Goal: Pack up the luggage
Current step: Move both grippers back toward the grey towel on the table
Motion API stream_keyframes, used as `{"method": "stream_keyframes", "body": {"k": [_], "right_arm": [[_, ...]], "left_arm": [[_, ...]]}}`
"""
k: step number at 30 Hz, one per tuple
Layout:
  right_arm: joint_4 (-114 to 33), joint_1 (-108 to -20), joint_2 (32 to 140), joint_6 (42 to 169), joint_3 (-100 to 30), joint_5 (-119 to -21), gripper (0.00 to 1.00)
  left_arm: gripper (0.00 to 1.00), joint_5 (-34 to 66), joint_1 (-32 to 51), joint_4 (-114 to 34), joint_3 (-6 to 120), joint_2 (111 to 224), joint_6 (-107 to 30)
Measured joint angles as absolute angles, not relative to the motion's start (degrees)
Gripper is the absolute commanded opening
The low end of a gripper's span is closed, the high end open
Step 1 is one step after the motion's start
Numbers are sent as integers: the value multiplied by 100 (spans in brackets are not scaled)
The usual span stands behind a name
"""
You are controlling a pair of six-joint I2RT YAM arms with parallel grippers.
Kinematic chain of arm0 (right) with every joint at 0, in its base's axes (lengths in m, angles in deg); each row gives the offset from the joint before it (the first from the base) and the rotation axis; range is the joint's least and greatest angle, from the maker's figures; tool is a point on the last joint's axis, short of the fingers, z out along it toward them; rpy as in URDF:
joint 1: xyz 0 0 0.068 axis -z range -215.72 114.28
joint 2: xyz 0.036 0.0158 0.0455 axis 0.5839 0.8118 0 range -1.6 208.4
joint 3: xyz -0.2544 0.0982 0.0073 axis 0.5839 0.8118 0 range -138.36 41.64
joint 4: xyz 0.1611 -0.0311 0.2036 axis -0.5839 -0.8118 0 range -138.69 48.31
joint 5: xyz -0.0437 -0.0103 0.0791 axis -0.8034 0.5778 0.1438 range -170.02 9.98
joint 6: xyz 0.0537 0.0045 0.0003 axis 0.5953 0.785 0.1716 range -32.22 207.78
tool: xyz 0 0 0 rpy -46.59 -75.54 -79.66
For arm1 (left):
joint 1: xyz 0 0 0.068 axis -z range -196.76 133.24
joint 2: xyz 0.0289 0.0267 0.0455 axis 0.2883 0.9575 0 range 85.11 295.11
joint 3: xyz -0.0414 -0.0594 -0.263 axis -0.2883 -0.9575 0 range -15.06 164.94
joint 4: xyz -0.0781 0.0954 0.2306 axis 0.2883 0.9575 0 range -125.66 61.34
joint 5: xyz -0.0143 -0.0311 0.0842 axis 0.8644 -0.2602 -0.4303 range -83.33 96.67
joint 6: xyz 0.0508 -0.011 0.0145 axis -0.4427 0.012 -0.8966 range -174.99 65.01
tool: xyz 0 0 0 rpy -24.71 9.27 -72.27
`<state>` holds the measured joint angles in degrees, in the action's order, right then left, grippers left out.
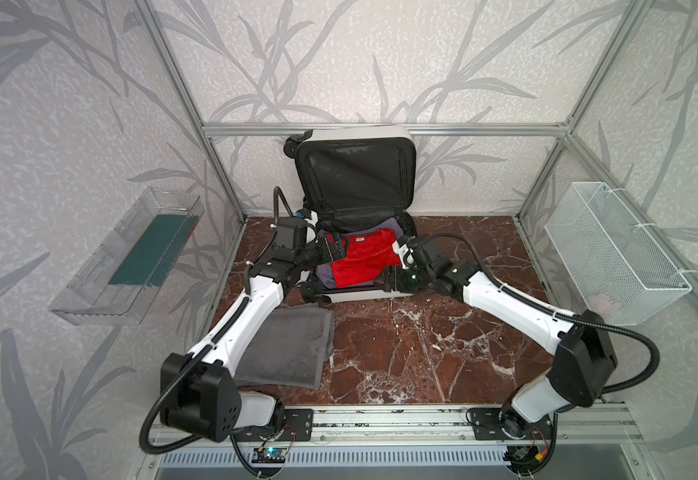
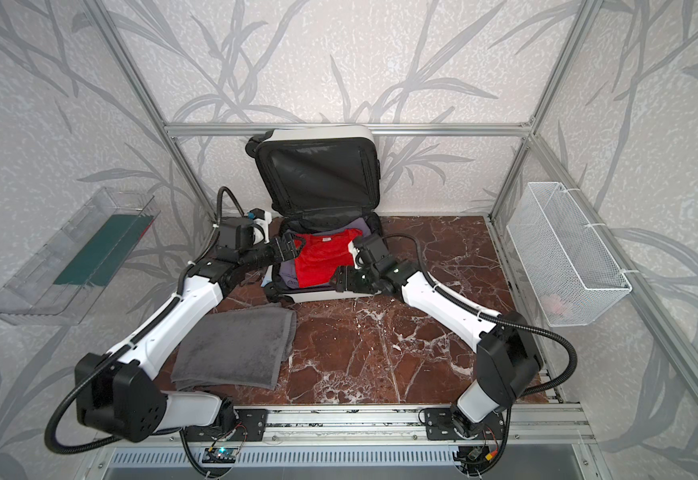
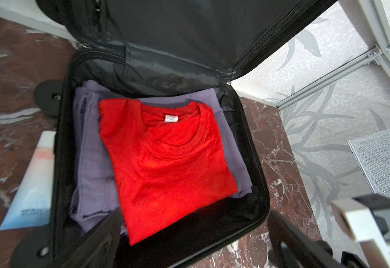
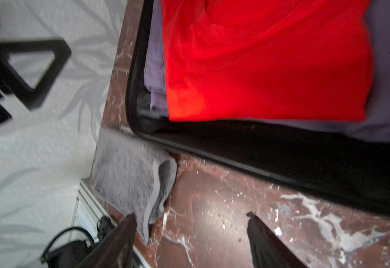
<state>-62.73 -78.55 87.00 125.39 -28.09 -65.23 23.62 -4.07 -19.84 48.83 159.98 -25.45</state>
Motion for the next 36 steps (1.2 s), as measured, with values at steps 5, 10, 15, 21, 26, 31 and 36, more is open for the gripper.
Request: {"method": "stream_keyframes", "body": {"k": [5, 10, 15, 21, 26, 31, 36], "right_arm": [[-5951, -8963, 8429, 12639, -1964, -7017, 78], [-5425, -9840, 8823, 12897, -1686, -7349, 79], [-4817, -10128, 9583, 13155, -1752, -7461, 79], [-4406, -10192, 10449, 13374, -2110, -7511, 79], [-4091, -10205, 10871, 13555, -2350, -7507, 79], [-3759, -10211, 11244, 13737, -2626, -7500, 79], [-3541, -10211, 11511, 13846, -2886, -7487, 76]], "left_arm": [[99, 2207, -682, -1598, 4435, 15377, -2508], [99, 2180, -973, -1370, 4243, 15067, -2453], [99, 2202, -1095, -1309, 4204, 14968, -2433], [99, 2268, -1100, -1289, 4119, 14966, -2431], [99, 2312, -1104, -1292, 4059, 14968, -2427], [99, 2327, -1104, -1292, 4009, 14968, -2416], [99, 2333, -1106, -1296, 3959, 14968, -2385]]}}
